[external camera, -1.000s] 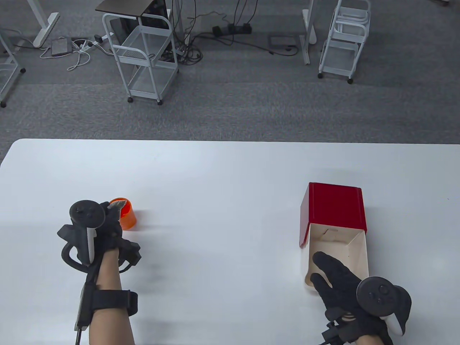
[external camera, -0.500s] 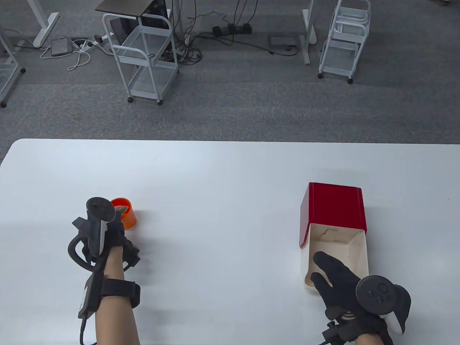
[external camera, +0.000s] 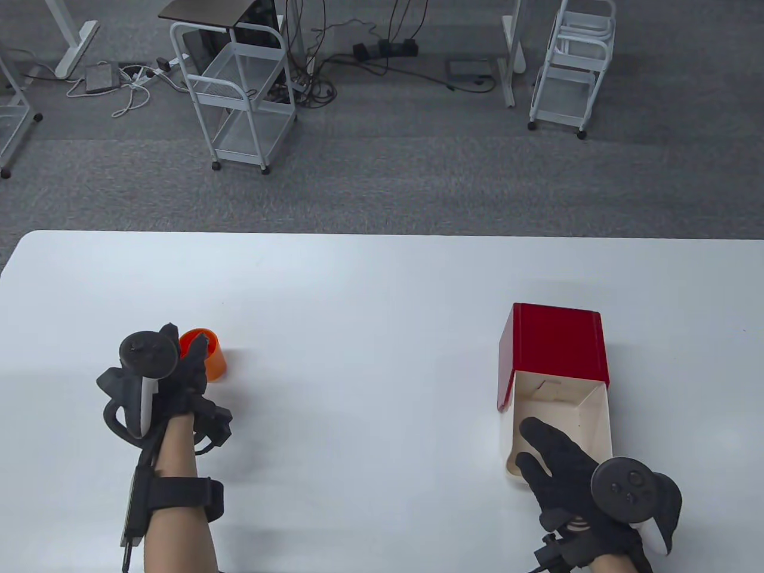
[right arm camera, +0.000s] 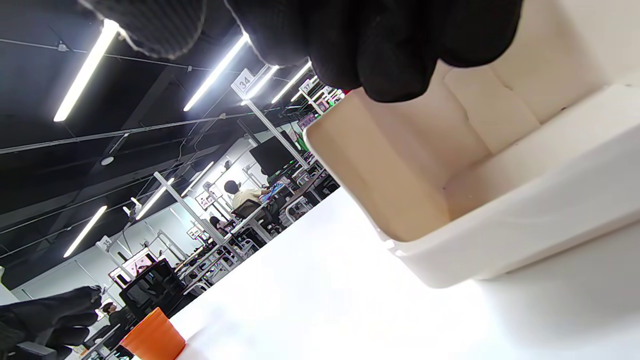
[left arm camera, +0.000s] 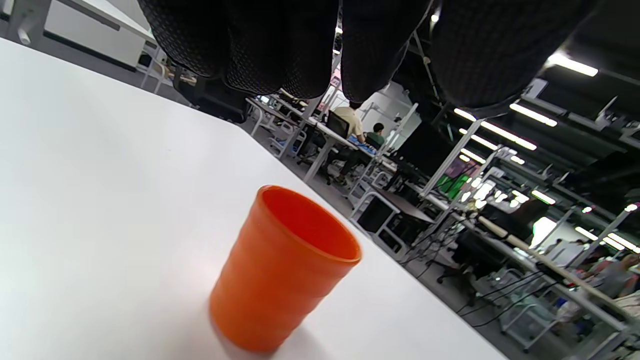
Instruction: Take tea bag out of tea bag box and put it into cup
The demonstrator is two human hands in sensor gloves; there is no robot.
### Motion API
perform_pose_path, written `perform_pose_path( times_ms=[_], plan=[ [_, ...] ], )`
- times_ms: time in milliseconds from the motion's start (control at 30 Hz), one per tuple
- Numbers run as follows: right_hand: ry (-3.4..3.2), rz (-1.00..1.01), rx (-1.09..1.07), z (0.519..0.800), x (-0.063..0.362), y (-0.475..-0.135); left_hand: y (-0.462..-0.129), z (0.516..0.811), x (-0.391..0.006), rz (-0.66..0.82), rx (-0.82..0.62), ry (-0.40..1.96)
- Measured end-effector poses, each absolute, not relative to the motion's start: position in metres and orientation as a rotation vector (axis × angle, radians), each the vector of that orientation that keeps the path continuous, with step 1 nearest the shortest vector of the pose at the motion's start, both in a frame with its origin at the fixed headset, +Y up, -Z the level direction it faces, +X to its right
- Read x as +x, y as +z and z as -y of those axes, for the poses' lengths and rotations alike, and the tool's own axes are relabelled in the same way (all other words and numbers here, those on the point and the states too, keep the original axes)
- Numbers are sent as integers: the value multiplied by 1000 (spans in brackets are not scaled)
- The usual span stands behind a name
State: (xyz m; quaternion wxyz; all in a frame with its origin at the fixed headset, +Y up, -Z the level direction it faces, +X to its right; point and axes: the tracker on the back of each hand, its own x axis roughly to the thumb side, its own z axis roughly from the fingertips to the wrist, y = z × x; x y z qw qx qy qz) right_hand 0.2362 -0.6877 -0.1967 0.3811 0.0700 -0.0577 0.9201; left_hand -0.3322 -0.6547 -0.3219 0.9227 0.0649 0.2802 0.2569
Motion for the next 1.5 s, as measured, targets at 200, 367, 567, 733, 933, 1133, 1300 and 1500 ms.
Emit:
perform_pose_path(
  times_ms=[200, 367, 567, 733, 933, 1133, 1300, 1500],
  plan=[
    [2337, 156, 190, 688, 236, -196, -298, 628, -323, -486, 249, 688],
    [2330, 159, 206, 688, 235, -196, -274, 619, -300, -368, 301, 832],
    [2321, 158, 220, 689, 234, -196, -249, 625, -260, -189, 271, 947],
    [2316, 153, 219, 690, 233, -195, -230, 638, -221, -83, 239, 984],
    [2312, 153, 218, 690, 233, -195, -210, 660, -177, 43, 175, 1041],
    [2312, 151, 218, 690, 233, -195, -203, 683, -156, 89, 82, 1074],
    [2326, 142, 218, 691, 232, -196, -205, 695, -156, 87, 53, 1041],
    [2443, 177, 249, 685, 233, -198, -204, 697, -160, 92, 71, 1044]
  ],
)
